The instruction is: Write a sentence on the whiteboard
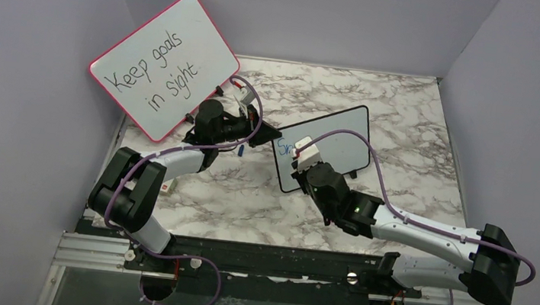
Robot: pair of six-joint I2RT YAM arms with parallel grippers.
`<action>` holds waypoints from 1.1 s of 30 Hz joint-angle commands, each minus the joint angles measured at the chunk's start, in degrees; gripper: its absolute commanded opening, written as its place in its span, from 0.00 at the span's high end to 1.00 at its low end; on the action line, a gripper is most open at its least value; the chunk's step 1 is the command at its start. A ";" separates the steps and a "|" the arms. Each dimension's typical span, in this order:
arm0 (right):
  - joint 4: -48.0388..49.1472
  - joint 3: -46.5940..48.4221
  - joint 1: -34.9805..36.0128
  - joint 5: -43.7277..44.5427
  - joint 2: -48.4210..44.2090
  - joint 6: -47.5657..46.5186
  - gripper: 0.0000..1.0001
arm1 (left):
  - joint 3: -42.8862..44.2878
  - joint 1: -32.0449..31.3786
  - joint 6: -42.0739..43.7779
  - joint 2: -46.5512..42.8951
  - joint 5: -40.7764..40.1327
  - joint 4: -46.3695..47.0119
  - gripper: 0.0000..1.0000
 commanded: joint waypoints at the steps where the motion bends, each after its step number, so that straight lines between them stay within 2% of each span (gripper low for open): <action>1: -0.75 0.14 -0.35 -0.63 -0.55 0.57 0.99 | 0.32 -0.70 0.26 -0.77 2.16 -0.46 1.00; 17: 6.02 -0.76 -0.53 2.52 -1.12 -2.29 0.99 | 0.23 -0.73 0.17 -0.86 2.31 -0.46 1.00; 33: 7.28 -0.79 -1.55 3.36 -0.66 -2.61 0.99 | 0.24 -0.79 0.17 -0.86 2.48 -0.46 1.00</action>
